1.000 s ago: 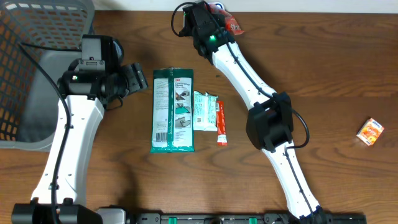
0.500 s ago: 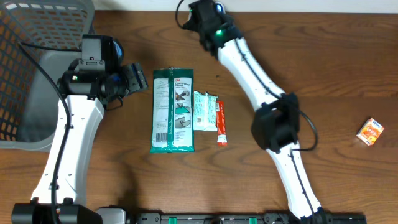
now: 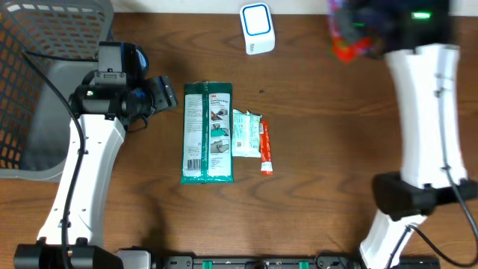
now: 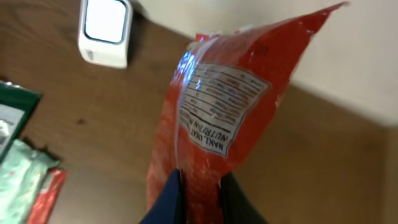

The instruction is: Scan the item barcode

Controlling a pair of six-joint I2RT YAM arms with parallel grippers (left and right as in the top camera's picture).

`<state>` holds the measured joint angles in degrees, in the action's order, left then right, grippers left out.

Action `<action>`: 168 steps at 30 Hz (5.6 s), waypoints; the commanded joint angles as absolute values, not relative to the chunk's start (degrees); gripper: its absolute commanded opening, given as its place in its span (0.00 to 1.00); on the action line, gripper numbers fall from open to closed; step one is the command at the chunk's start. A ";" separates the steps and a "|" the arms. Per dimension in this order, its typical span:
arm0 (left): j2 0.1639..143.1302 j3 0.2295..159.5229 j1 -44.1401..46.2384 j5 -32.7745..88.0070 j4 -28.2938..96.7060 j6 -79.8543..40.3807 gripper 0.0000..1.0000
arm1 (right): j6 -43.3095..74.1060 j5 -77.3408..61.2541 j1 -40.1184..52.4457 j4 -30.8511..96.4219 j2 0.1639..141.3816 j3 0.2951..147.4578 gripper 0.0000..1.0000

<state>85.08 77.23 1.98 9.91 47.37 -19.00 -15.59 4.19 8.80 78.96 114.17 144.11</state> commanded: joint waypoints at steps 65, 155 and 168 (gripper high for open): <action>85.62 77.14 1.78 9.37 47.40 -18.22 0.81 | 1.23 -1.48 -13.54 31.83 115.07 76.55 0.01; 85.62 77.14 1.78 9.37 47.37 -18.20 0.81 | 7.70 5.48 23.77 40.97 103.90 60.51 0.35; 85.62 77.14 1.78 9.37 47.37 -18.22 0.81 | 7.16 4.38 26.87 44.66 97.89 67.31 0.30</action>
<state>85.10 77.23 1.98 9.91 47.35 -19.00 7.90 4.64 25.34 44.38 98.02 67.02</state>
